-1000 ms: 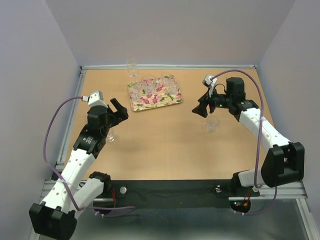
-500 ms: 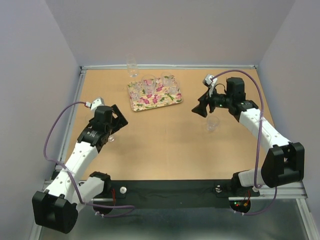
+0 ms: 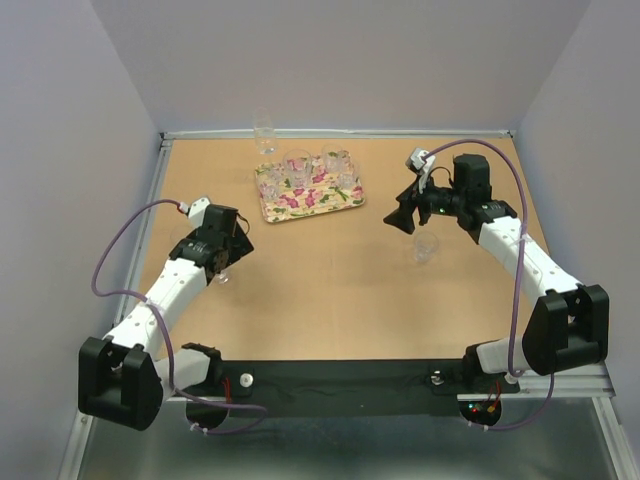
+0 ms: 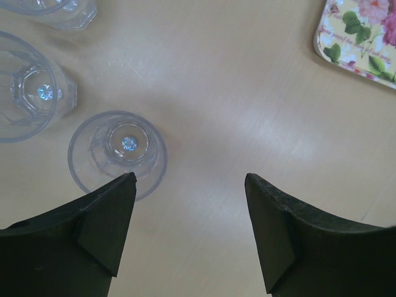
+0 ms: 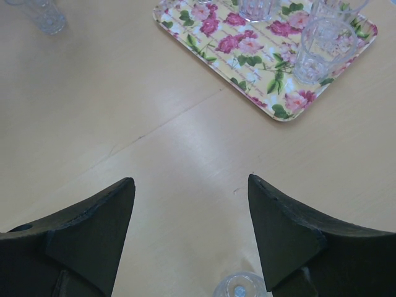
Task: Place the glasses into the tray
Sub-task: Grab a glass with a robot arm
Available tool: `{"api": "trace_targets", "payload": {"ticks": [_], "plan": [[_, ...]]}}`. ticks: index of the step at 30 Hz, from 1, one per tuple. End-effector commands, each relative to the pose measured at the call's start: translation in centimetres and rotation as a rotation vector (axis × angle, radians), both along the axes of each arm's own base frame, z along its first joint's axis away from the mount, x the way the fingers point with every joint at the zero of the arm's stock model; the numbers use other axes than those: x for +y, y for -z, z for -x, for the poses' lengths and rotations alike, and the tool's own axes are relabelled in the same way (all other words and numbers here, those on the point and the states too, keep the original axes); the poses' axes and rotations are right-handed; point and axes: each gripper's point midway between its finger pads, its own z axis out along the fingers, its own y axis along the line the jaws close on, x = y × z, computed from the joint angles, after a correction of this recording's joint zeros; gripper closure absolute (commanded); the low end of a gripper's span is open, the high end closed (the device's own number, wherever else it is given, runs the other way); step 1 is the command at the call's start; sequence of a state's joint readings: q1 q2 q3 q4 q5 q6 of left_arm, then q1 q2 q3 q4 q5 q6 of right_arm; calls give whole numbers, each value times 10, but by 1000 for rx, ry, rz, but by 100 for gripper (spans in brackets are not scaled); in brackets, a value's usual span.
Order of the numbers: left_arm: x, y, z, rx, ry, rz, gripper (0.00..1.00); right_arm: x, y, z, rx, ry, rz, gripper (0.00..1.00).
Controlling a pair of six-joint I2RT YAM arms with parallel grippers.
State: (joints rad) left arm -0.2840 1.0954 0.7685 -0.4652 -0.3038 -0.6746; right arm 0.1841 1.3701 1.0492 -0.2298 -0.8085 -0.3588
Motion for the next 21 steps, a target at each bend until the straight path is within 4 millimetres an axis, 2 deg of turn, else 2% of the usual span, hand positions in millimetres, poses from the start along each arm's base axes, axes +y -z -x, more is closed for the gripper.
{"api": "trace_targets", "payload": {"ticks": [1, 2, 10, 16, 21], "plan": [[10, -16, -16, -48, -53, -44, 21, -1, -10, -2, -52, 5, -13, 21], [10, -15, -17, -44, -54, -49, 24, -2, -10, -2, -53, 4, -12, 21], [16, 4, -17, -10, -83, -78, 30, -2, -8, -2, -54, 6, -7, 21], [17, 9, -22, 2, -90, -96, 37, -3, -10, -3, -63, 11, -4, 21], [19, 19, -20, 45, -93, -120, 46, -5, -12, -2, -73, 16, 0, 21]]}}
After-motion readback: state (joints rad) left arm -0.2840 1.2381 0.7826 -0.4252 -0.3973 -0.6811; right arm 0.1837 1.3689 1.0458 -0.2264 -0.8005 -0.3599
